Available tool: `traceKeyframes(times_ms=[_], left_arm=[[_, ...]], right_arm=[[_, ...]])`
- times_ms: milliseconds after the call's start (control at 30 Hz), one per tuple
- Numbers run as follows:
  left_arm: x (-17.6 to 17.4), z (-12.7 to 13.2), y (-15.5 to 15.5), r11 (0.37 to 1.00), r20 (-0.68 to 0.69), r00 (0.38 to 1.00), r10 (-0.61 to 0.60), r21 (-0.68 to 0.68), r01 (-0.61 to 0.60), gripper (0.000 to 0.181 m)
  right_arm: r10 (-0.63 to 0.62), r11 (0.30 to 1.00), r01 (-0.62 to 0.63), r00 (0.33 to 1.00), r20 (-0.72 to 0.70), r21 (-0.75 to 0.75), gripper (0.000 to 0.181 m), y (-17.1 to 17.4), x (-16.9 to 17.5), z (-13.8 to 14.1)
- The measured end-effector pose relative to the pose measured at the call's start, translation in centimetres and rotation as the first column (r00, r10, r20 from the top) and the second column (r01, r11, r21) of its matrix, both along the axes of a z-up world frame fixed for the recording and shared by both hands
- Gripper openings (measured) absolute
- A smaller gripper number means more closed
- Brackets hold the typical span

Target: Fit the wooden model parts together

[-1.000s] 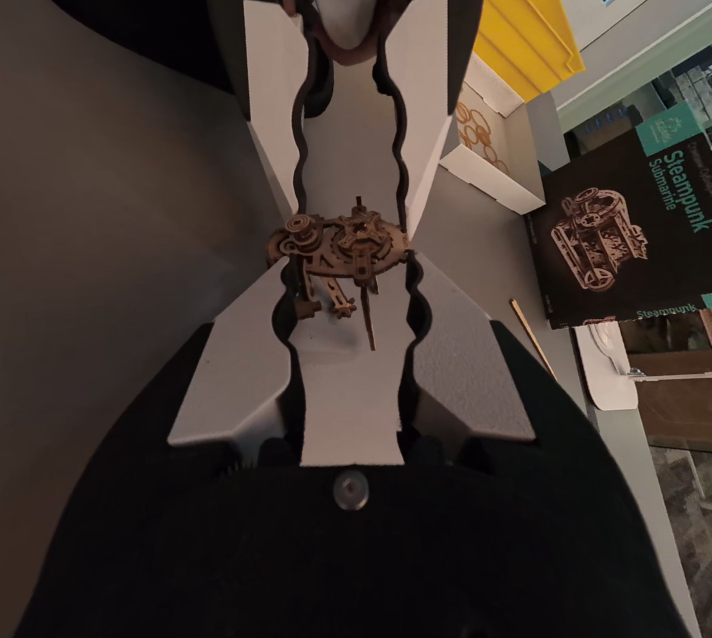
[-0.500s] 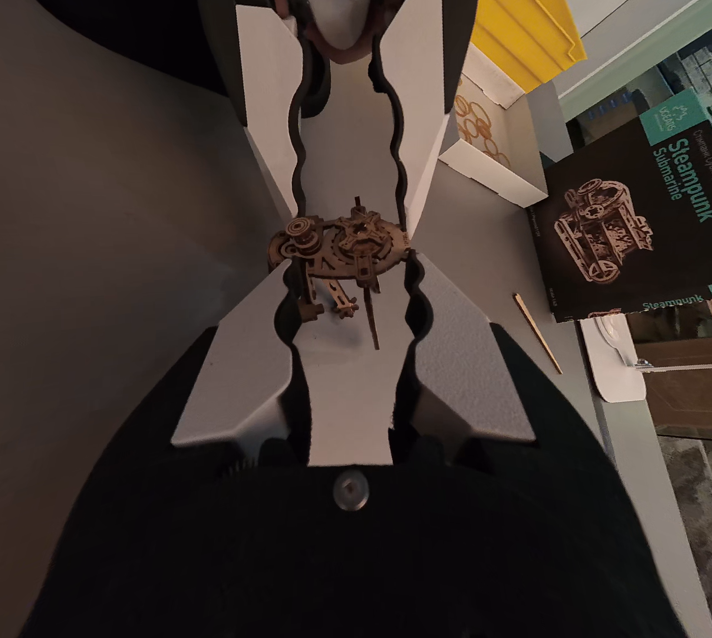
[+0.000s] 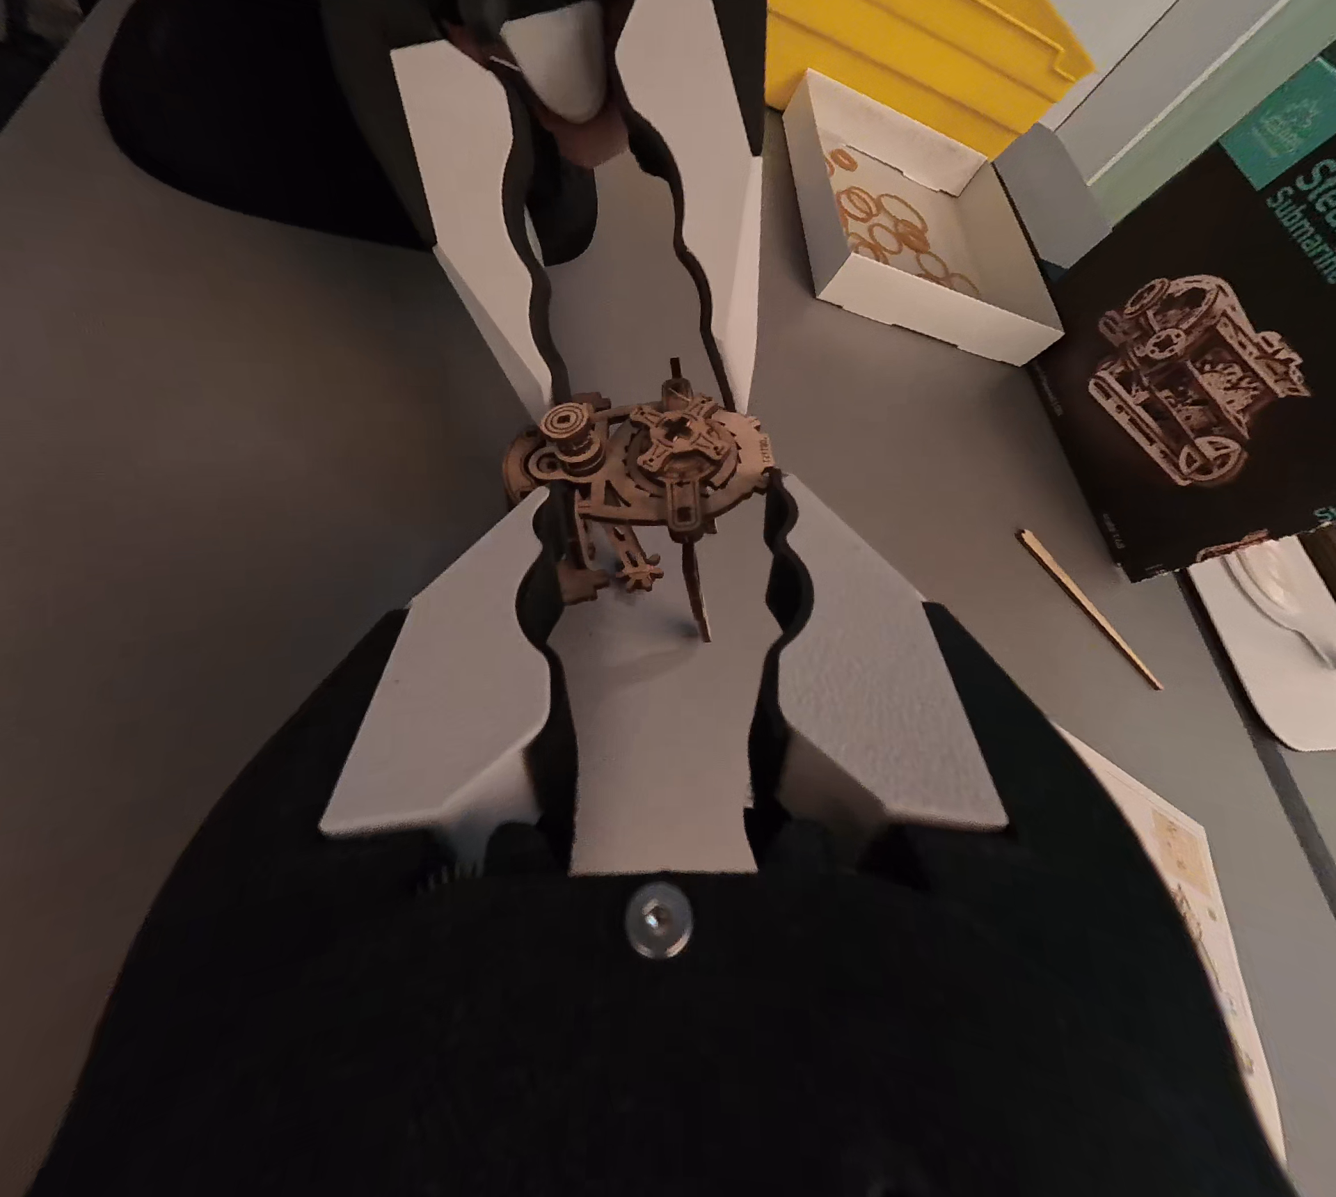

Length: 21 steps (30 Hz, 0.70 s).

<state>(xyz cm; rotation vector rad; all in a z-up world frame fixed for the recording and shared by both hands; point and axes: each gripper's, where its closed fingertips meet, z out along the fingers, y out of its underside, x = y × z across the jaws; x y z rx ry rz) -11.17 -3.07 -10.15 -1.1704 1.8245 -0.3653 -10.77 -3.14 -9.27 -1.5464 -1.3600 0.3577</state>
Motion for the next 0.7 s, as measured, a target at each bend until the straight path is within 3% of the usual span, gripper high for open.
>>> traceKeyframes(times_ms=[533, 700], left_arm=[[-0.03, -0.26, 0.44, 0.994, -0.011, 0.999, 0.037, -0.106, -0.038, 0.040], [-0.21, -0.20, 0.38, 1.000, 0.008, 1.000, 0.000, -0.028, 0.001, 0.043]], right_arm=[[-0.034, 0.995, 0.031, 0.999, 0.039, 0.093, 0.055, 0.35, 0.14, -0.01], [-0.038, 0.993, 0.030, 0.997, 0.069, 0.117, 0.055, 0.36, 0.00, -0.21]])
